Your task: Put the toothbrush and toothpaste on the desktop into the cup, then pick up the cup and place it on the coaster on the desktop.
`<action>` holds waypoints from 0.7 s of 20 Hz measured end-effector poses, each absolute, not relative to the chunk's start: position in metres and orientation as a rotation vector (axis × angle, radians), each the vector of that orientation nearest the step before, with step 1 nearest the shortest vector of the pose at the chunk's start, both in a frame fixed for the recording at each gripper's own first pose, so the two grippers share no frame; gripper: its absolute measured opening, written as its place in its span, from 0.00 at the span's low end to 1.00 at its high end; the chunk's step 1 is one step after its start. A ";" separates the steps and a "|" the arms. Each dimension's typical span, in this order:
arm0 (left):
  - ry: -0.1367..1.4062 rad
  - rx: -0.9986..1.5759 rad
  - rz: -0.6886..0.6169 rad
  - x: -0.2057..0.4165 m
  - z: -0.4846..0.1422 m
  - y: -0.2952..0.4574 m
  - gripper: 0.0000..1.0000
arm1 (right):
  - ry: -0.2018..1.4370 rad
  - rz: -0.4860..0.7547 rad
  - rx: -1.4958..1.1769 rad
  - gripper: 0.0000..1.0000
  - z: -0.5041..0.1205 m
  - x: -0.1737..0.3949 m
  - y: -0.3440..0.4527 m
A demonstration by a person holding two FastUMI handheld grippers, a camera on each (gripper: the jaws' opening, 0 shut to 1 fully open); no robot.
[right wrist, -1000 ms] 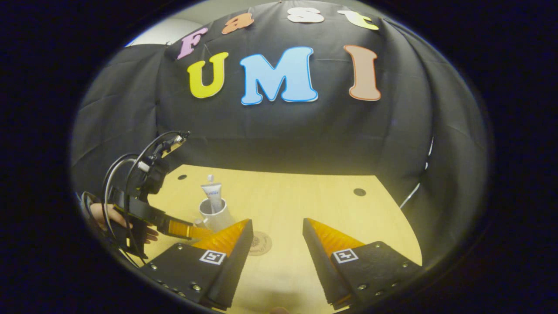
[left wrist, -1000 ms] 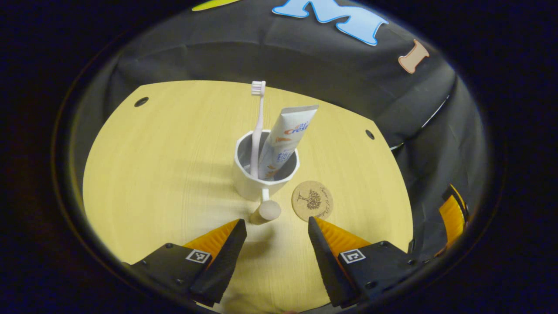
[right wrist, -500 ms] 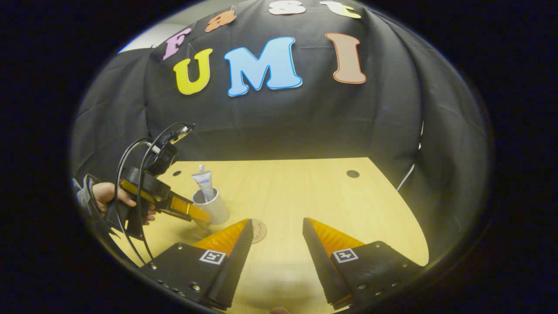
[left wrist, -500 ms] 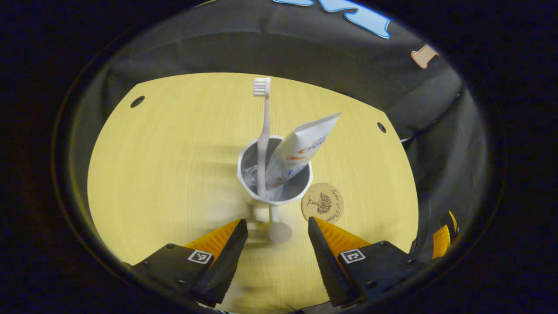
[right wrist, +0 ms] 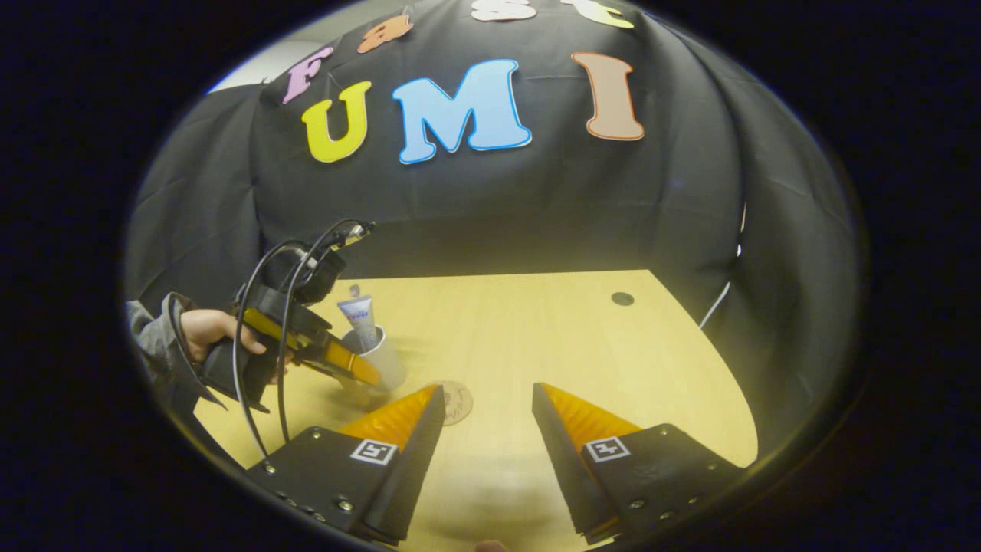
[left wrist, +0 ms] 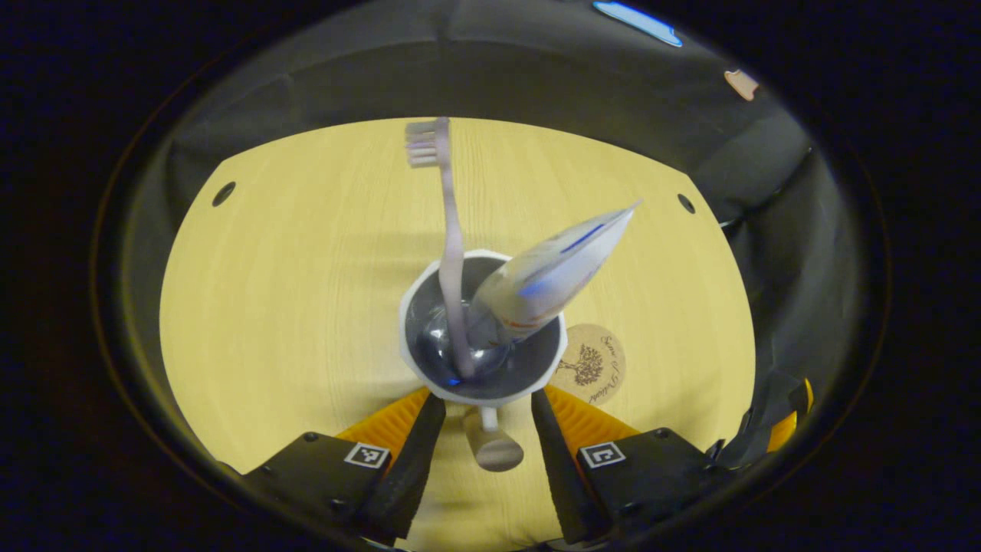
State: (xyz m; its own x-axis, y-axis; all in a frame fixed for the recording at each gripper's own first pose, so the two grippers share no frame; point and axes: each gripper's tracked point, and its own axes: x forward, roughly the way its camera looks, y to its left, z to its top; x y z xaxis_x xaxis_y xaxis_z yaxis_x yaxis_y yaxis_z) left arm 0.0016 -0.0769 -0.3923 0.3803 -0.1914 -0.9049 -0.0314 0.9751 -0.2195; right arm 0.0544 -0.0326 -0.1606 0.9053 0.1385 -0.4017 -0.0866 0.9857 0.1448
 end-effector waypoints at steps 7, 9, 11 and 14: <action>1.207 -0.249 -0.070 0.001 -0.404 -0.072 0.65 | 0.435 0.096 0.150 0.74 -0.163 0.052 -0.037; 1.213 -0.255 -0.070 -0.001 -0.406 -0.073 0.54 | 0.444 0.094 0.154 0.74 -0.165 0.052 -0.037; 1.214 -0.246 -0.064 -0.001 -0.404 -0.072 0.54 | 0.450 0.096 0.154 0.74 -0.165 0.050 -0.037; 1.206 -0.217 -0.073 0.001 -0.408 -0.073 0.42 | 0.447 0.102 0.156 0.74 -0.163 0.050 -0.033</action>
